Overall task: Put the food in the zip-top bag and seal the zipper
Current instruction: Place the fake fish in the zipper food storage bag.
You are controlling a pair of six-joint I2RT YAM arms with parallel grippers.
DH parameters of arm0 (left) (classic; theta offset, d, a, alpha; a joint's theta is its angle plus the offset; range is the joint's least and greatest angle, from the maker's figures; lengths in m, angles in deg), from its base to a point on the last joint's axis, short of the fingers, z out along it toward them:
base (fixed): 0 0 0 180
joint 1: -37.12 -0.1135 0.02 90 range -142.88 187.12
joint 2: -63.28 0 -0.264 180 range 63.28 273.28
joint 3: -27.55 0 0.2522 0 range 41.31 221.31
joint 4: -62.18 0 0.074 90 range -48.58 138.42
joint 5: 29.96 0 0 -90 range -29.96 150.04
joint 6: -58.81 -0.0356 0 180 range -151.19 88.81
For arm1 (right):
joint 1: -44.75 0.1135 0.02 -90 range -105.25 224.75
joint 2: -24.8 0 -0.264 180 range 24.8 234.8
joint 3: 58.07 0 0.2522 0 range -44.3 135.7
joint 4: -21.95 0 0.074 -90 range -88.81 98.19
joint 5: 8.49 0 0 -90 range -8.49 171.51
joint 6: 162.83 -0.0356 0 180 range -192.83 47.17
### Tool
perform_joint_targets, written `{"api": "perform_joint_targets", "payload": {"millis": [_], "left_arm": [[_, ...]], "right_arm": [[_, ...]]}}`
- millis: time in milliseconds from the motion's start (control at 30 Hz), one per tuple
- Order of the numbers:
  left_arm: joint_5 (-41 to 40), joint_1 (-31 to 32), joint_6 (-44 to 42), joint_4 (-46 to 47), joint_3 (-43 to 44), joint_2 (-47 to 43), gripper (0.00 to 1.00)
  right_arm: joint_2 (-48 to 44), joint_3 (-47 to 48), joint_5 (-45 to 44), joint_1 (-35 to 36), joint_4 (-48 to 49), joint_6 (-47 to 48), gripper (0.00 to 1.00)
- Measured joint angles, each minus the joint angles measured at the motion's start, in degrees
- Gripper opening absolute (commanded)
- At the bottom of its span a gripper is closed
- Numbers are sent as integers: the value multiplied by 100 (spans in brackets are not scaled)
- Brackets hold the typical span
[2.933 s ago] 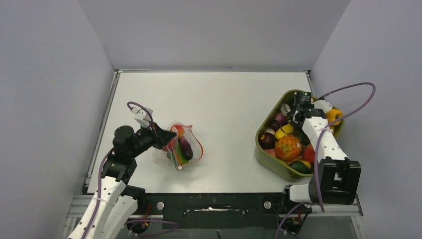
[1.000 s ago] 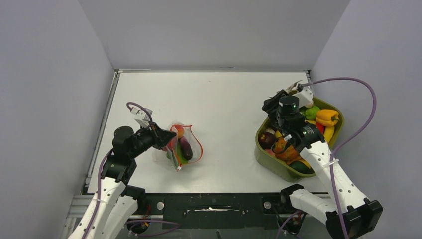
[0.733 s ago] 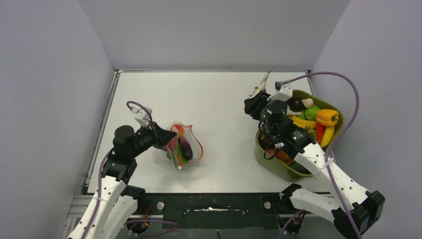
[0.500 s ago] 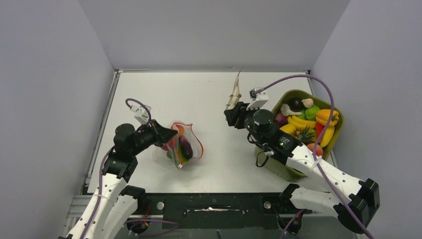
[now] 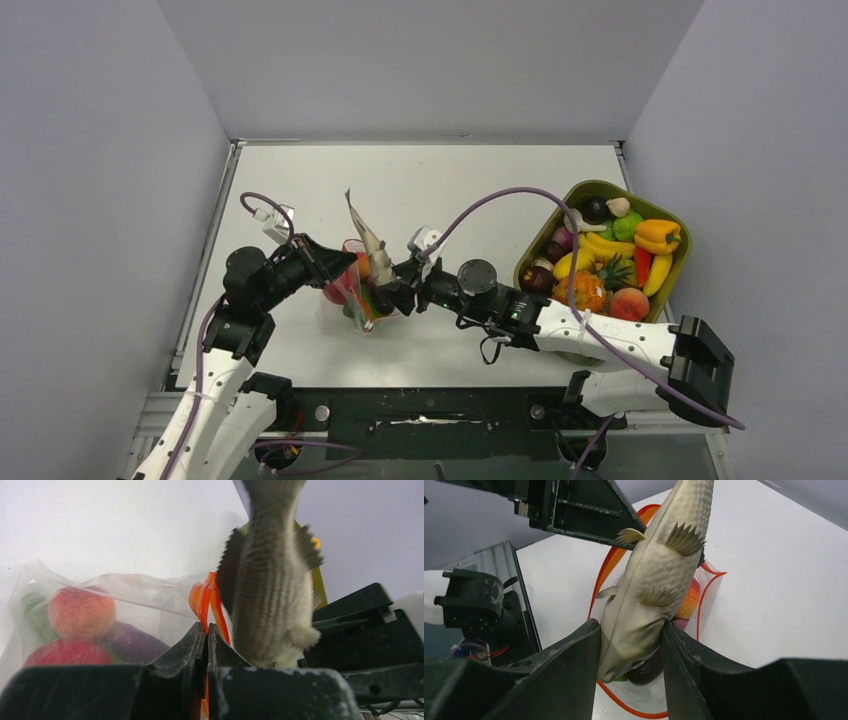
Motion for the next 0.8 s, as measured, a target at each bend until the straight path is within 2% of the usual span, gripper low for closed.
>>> {"api": "perform_joint_targets", "payload": {"millis": [467,800], "left_arm": [[-33,0,299,68,-70,-286,0],[-31,0,391,94,-146,-361,0]], "right_arm": [[1067,2,-37,229,496,678,48],[1139,2,-291,299,243,911,60]]}}
